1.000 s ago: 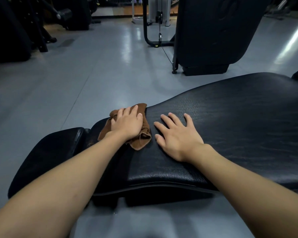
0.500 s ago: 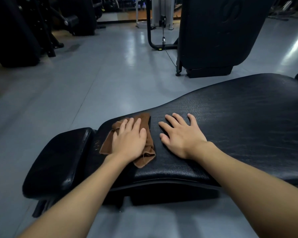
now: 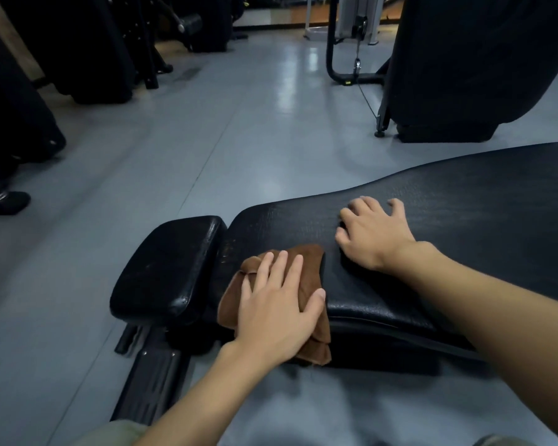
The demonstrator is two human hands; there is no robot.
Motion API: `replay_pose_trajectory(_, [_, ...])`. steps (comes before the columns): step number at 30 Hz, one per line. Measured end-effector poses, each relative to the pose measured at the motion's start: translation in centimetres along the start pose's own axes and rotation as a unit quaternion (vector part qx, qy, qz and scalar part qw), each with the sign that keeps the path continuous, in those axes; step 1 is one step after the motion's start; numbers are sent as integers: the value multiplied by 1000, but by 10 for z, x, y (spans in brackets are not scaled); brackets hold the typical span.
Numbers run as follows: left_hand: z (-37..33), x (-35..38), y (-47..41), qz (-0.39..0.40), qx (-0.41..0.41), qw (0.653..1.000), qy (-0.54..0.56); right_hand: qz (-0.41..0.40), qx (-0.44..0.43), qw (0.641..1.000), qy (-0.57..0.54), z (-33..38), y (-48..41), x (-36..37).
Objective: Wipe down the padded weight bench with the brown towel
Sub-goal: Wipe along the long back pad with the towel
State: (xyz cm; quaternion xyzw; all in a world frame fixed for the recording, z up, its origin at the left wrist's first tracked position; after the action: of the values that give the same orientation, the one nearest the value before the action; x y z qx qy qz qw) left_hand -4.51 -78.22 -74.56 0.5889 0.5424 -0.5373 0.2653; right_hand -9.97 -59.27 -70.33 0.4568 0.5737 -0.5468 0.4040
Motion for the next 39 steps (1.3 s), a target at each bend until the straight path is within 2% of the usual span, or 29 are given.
replay_pose_trajectory(2, [1, 2, -9, 5, -2, 1000, -4, 21, 1, 999, -45, 14, -4, 8])
replay_pose_trajectory(12, [22, 28, -104, 47, -32, 998, 15, 17, -21, 999, -17, 21, 1, 24])
replay_pose_trajectory(23, [25, 45, -191, 49, -69, 996, 22, -4, -25, 999, -27, 20, 0, 24])
replay_pose_trajectory(31, [34, 42, -168, -19, -61, 995, 74, -1, -19, 999, -26, 19, -2, 24])
replay_pose_trajectory(39, [36, 12, -84, -67, -53, 994, 63, 6, -14, 1000, -24, 20, 1, 22])
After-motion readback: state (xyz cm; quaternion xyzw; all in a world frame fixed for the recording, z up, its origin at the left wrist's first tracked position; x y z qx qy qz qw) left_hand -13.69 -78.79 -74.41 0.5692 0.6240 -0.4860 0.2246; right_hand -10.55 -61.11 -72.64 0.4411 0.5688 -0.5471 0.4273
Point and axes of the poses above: each hand's wrist, its own y-axis away from the middle knuckle, its own x-axis out of the palm, z = x × y, the point moved 4 cm from there along -y, towards the middle knuckle, and after that the axes turned 15 degrees about -z, right-handed, at the moved point
